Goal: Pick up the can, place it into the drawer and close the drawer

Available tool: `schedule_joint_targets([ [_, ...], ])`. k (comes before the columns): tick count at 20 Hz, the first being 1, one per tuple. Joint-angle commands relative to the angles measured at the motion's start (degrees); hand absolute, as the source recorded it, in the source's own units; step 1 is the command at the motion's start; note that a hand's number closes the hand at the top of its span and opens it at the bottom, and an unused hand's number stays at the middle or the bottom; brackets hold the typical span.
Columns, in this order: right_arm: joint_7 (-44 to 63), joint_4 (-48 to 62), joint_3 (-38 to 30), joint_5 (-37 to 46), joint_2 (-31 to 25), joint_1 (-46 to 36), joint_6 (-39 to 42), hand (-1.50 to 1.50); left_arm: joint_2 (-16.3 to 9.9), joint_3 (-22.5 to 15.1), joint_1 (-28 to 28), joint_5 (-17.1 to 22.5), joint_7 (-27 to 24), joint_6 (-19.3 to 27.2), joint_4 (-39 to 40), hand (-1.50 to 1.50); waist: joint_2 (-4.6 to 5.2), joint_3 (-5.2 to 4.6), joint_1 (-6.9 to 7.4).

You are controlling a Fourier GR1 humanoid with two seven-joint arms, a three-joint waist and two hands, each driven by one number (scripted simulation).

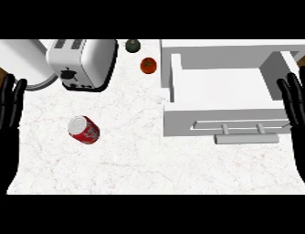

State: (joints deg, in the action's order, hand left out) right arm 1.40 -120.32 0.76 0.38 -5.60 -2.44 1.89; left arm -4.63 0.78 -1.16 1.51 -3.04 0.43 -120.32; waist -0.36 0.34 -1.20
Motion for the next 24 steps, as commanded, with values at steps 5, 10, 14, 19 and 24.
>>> schedule_joint_targets([
  [5,-0.77,1.17,-0.01,-2.42,1.03,0.4,0.74,-1.5,-9.7,-3.94,-3.72,20.54,-2.73,-25.69,6.7,-1.5,1.09,-0.61,-0.75],
  [10,6.86,3.79,-4.22,1.24,2.95,7.19,-6.44,-1.5,-23.18,0.02,1.14,26.01,3.69,-38.39,15.95,-1.5,1.02,-0.54,-0.36],
  [14,8.78,2.11,-8.4,-3.15,0.11,9.36,-3.8,-1.5,-32.06,6.88,-2.68,37.67,4.7,-48.38,23.37,-1.5,0.5,-0.35,0.27],
  [19,8.27,-2.41,-12.17,-8.1,-1.62,14.76,-0.34,-1.5,-38.43,10.48,-8.36,44.14,4.68,-57.9,35.98,-1.5,0.4,-0.34,0.16],
  [24,3.71,0.4,-16.41,-11.69,-2.02,17.46,3.68,-1.5,-37.8,12.1,-11.13,42.48,5.17,-61.21,41.61,-1.5,0.37,-0.33,0.67],
])
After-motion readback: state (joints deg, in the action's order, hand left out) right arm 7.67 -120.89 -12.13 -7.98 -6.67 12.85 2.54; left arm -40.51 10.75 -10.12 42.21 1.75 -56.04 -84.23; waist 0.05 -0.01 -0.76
